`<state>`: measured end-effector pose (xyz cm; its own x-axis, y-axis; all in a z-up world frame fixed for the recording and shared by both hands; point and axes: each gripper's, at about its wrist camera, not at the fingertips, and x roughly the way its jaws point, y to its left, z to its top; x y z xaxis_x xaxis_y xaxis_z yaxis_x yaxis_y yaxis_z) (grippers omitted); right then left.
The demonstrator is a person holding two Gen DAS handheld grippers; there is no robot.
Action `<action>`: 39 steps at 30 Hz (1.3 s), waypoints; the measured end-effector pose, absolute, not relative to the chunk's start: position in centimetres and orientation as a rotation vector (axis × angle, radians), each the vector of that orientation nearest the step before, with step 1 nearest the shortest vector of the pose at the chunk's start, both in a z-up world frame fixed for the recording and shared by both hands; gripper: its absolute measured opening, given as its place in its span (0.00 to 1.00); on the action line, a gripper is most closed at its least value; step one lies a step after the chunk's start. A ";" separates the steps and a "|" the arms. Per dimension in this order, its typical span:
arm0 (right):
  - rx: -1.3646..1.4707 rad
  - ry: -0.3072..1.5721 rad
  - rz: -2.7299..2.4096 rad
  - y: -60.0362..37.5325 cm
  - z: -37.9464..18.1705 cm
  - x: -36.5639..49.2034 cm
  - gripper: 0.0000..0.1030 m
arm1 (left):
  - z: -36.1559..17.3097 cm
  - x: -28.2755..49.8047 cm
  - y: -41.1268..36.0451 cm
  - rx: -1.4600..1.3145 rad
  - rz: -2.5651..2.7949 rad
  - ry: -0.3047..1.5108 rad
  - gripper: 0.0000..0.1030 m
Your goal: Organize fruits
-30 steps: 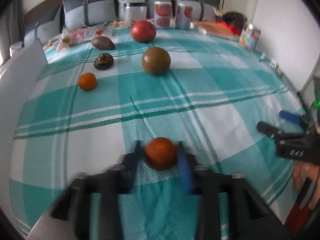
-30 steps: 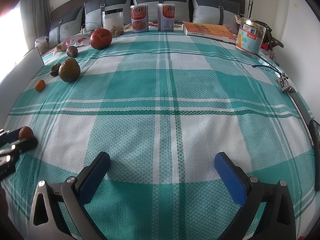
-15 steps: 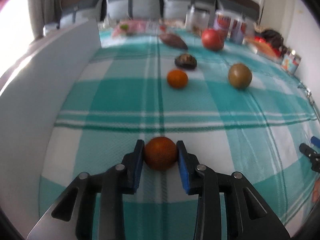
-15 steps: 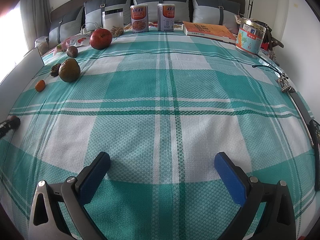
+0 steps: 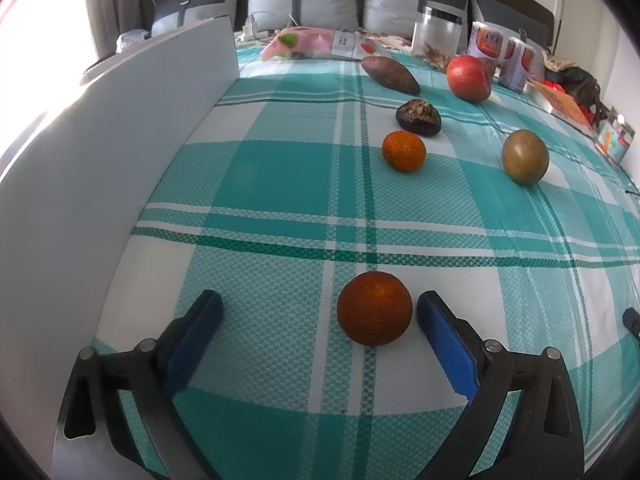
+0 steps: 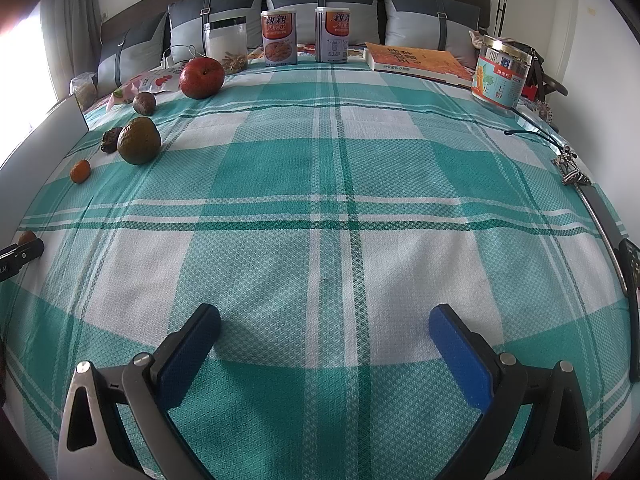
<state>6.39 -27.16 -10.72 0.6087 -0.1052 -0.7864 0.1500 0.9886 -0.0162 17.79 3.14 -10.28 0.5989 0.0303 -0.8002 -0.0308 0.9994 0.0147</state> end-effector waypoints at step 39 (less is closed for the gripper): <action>0.075 0.966 -0.120 -26.8 -10.0 7.6 0.99 | -10.3 17.5 3.2 0.000 0.037 0.927 0.97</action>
